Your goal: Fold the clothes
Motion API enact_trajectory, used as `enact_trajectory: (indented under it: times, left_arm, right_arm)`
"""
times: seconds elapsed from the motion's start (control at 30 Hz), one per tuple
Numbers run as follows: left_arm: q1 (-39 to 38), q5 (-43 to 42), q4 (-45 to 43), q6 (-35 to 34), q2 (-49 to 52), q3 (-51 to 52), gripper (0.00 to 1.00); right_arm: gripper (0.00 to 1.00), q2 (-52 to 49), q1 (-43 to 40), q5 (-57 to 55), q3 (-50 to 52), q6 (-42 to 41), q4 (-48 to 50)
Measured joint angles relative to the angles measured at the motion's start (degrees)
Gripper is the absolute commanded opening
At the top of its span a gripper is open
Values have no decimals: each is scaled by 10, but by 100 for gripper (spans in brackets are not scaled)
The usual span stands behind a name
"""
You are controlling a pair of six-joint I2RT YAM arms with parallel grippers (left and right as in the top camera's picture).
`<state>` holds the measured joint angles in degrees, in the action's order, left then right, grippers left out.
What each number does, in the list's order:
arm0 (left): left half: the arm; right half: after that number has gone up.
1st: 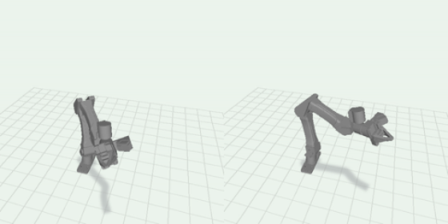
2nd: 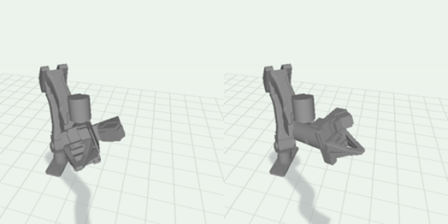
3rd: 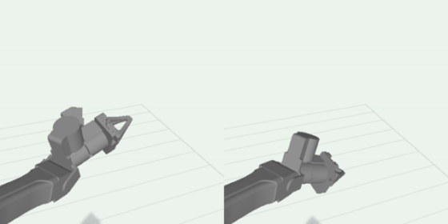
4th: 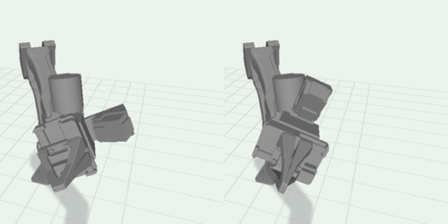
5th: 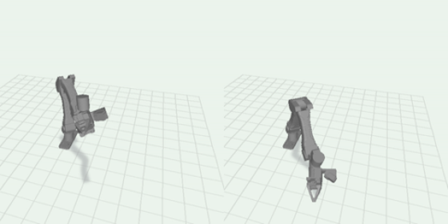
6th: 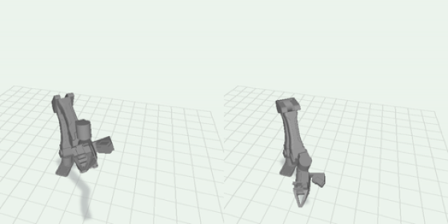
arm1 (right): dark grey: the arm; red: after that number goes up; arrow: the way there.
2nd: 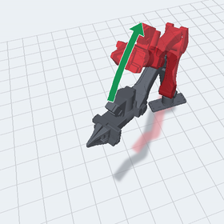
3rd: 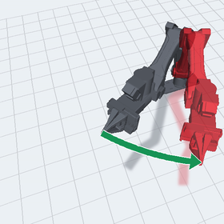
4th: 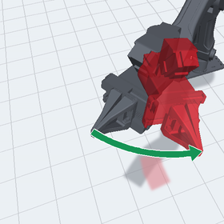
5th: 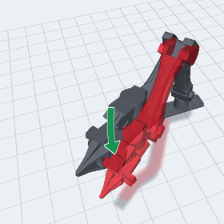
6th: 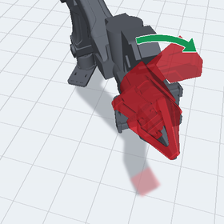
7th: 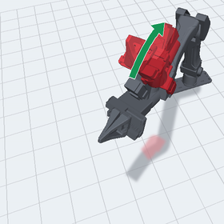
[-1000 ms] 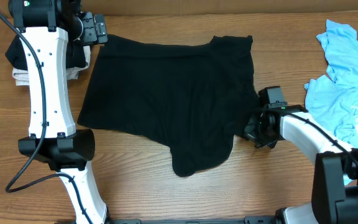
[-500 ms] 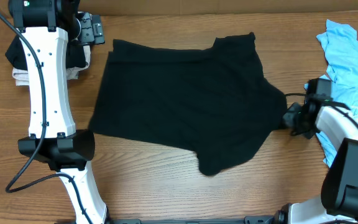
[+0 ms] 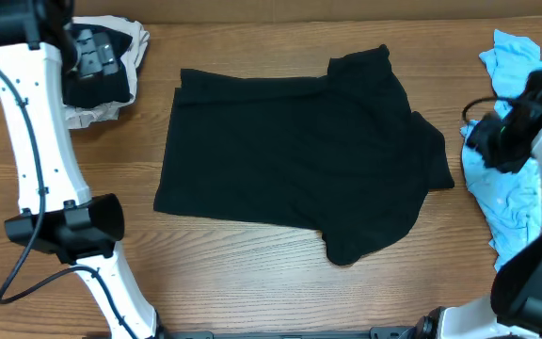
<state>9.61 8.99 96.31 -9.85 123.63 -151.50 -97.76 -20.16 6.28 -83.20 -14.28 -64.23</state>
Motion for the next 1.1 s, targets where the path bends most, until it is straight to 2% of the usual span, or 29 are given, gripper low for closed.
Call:
enact_trajectory:
  times: [0.07,0.2,0.4,0.5,0.6,0.7,0.73,0.77,0.93,1.1]
  left_arm:
    - [8,-7,3,0,-5,0,100]
    - [9,-28,3,0,-31,0,100]
    - [5,-103,4,2,-116,7,100]
    - [-3,-121,1,4,-161,55,100]
    - [-9,-128,2,-1,-206,145,100]
    - [-10,-119,1,-22,-234,248,100]
    - [-10,-109,-3,-44,-238,316,100]
    - [-10,-108,-3,-47,-237,323,100]
    - [-10,-111,-173,-108,-239,546,100]
    - [-11,-140,-330,-156,-233,712,98]
  right_arm:
    - [91,19,3,25,-48,15,-46]
    - [93,82,12,65,-111,26,-117]
    - [93,178,30,89,-122,32,-209]
    - [96,204,43,80,-121,23,-243]
    - [100,242,61,53,-114,-3,-261]
    - [100,293,79,29,-90,-29,-261]
    - [100,321,87,20,-65,-45,-254]
    - [100,324,89,20,-60,-47,-252]
    - [100,322,98,30,30,-58,-195]
    - [100,295,98,38,87,-65,-175]
